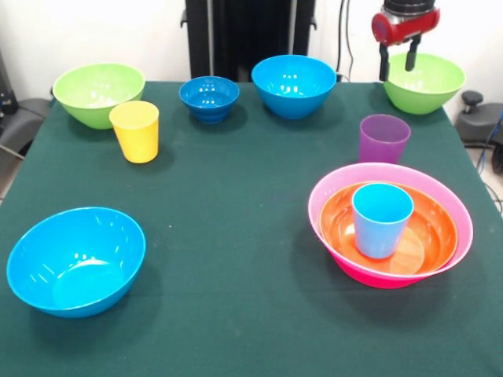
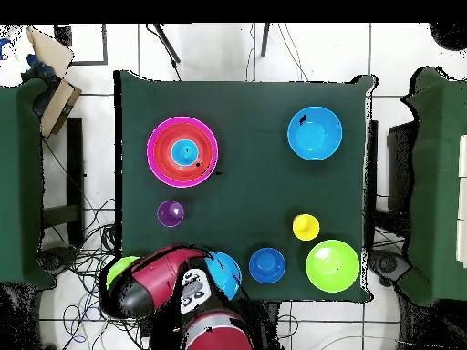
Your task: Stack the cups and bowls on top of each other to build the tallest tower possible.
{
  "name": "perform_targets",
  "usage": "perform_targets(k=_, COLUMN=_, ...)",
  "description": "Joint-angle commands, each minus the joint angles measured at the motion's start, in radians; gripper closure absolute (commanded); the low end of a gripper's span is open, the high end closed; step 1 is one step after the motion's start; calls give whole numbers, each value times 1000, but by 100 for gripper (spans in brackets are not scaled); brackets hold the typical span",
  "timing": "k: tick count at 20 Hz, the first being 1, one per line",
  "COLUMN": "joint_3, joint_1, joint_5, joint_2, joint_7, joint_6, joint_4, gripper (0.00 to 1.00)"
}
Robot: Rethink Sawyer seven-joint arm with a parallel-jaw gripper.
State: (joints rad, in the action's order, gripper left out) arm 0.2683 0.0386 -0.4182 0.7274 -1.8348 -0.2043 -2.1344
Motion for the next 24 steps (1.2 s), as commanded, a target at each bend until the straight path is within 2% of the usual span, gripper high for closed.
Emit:
perform_targets(k=1, joint_3=-12, joint_1=-23, joint_5=-72, joint_2=-156, joint_7=-55, joint_6=41, joint_4=82, gripper=0)
perform_targets(k=10, joint_3=-35, joint_1=-24, joint_5=-104, joint_2=-189, joint_7=-51, joint_6=63, joint_4=102, gripper=0)
perform_targets(k=24, joint_3=-5, joint_1=18, joint_5=-108, joint_2=-190, joint_7=-38, joint_6=55, joint_4=106, gripper=0)
